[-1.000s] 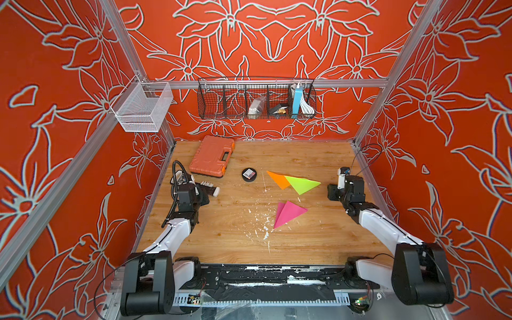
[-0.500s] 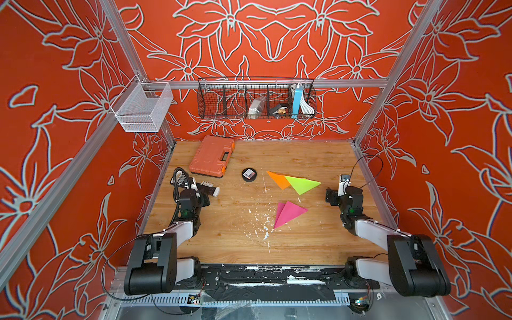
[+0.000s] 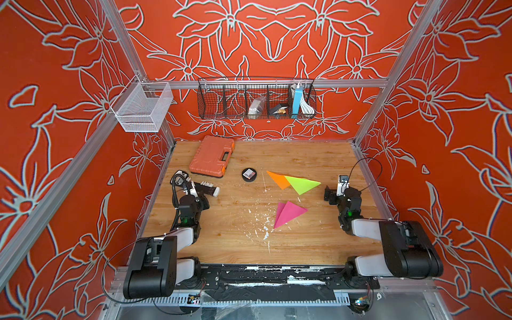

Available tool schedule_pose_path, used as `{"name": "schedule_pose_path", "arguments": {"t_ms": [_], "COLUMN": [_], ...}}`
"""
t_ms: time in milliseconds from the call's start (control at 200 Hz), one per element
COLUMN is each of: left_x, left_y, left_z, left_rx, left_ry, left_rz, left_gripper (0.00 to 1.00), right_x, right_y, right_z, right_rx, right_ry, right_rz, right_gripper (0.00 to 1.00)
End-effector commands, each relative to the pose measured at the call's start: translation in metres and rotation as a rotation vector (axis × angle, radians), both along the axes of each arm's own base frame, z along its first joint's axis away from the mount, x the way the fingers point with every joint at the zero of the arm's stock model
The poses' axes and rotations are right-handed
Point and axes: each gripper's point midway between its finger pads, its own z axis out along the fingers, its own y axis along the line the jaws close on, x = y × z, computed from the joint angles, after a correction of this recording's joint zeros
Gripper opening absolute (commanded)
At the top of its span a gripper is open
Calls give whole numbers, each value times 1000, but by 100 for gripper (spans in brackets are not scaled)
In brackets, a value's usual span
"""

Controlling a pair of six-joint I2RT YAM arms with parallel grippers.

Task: Fold the square paper diagonally
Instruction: Reset both arms

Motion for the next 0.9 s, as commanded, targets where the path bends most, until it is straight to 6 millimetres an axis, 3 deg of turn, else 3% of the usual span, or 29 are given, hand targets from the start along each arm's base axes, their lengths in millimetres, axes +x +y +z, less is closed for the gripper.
{"name": "schedule_pose_path", "arguments": {"t_ms": [0,310,450,661,756,766,781,791,896], "left_x": [4,17,29,29,28,28,28,28,28], "left_y": [2,-10,-14,-15,-16,-15,-16,-16,-16], "left_z": [18,3,0,0,-1,0,-1,-1,0], "left_rx": [23,39,60,67,68,69,68,69,71], "left_ry": [-89,-45,5,17,19,18,19,18,17], "left_rz": [12,-48,-67,-67,-66,-65,-66,-67,-65], "left_gripper": [30,32,43,57,70,75,94,97,98], "right_x": [2,6,6,6,6,6,6,6,7], "right_y": [-1,-3,-3,-2,-2,-2,-2,-2,-2], "right_z": [2,0,-1,0,0,0,0,0,-1], "right_rx": [-9,-14,-15,-17,-16,-16,-16,-17,-16], "right_ry": [-11,19,24,21,20,21,21,21,23], "right_rz": [5,-2,-2,0,-1,0,0,0,-1], "right_gripper": [98,98,98,98,98,98,98,98,98]}}
